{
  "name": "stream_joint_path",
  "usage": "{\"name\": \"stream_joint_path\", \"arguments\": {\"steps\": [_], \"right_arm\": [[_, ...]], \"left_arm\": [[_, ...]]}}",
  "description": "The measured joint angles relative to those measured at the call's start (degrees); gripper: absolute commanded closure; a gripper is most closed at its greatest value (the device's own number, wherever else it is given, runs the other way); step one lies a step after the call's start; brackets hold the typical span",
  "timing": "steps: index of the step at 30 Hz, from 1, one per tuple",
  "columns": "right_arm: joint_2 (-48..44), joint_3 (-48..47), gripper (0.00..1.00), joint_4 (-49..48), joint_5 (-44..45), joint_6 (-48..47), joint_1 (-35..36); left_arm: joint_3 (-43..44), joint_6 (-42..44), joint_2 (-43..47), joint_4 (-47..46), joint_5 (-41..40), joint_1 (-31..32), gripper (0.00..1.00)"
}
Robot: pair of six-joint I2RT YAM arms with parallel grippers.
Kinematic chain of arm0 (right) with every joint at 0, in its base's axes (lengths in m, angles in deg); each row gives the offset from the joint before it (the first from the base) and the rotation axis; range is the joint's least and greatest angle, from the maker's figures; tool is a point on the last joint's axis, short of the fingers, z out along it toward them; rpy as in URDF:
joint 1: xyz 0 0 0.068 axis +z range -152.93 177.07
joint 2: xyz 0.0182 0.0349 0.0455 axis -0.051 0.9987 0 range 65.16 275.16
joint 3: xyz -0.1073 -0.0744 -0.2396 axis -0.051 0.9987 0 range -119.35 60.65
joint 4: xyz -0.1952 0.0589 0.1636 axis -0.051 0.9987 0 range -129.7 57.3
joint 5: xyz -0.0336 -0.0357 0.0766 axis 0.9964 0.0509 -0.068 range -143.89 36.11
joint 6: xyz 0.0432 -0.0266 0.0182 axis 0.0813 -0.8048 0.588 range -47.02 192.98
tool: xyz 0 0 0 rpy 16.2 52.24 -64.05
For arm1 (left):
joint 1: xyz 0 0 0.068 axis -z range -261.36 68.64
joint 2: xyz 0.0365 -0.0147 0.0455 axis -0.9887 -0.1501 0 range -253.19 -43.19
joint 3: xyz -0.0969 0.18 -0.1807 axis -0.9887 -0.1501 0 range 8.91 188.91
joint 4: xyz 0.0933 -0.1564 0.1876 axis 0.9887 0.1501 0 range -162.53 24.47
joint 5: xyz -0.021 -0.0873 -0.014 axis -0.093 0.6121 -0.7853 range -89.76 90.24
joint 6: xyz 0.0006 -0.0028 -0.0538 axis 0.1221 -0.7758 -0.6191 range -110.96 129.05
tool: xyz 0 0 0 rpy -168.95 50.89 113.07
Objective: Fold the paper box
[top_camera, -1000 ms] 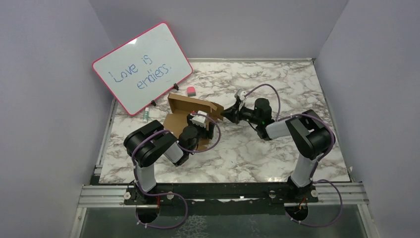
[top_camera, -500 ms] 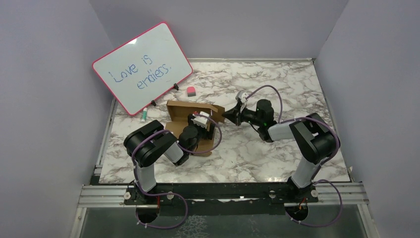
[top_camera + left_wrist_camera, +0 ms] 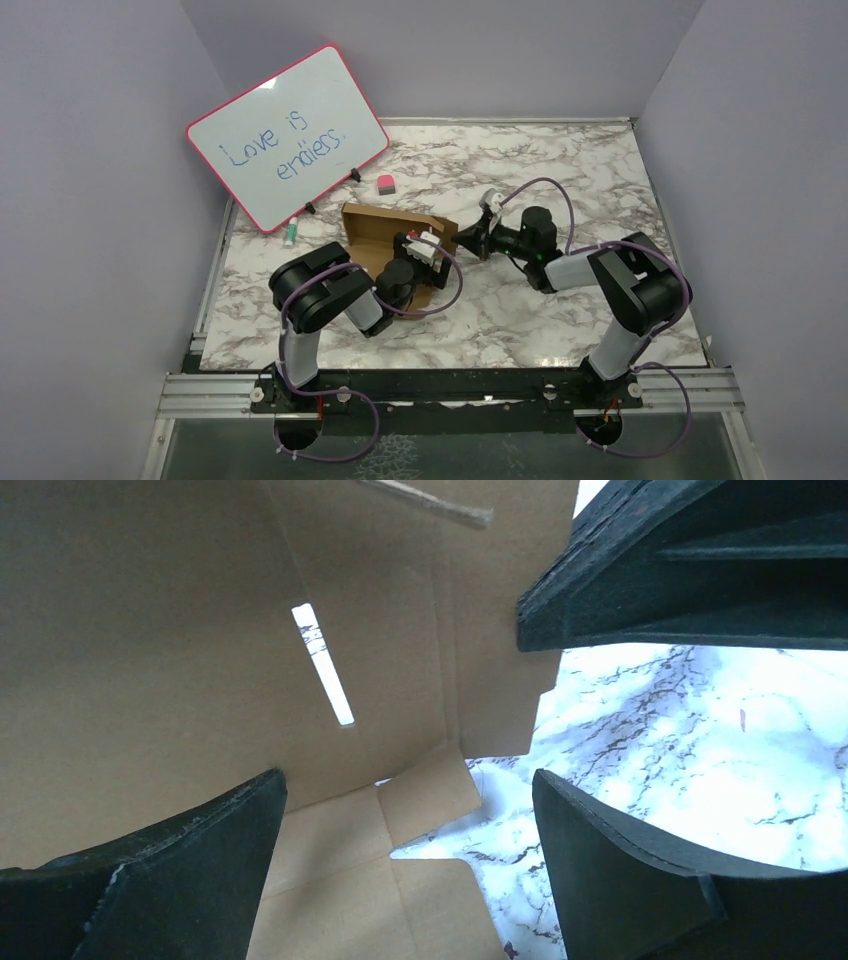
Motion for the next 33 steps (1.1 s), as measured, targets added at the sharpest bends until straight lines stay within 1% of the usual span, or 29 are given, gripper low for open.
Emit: {"name": "stream_joint_path", "arguments": {"steps": [10, 17, 25, 29, 33], "right_arm": [[-1.01, 0.85, 0.98, 0.02, 0.11, -0.09, 0.00], [-1.40, 1.20, 0.98, 0.07, 0.20, -0.33, -0.02], [-2.34, 1.51, 0.96, 0.50, 0.13, -0.74, 0.00], [-2.40, 1.51, 0.91, 0.72, 0.07, -0.72, 0.00], [-3.19, 1.53, 0.83, 1.46, 0.00, -0.63, 0.00]], "left_arm": [[0.11, 0.68, -2.78, -3.06, -9.18, 1.05, 0.22], [-0.39, 1.79, -2.47, -4.96, -12.37, 1.38, 0.36], [-1.05, 1.92, -1.11, -4.98, -13.62, 1.25, 0.38], [-1.11, 1.42, -1.11, -4.98, -13.60, 1.25, 0.38], [-1.66, 0.02, -1.36, -5.03, -13.33, 0.96, 0.39]]}}
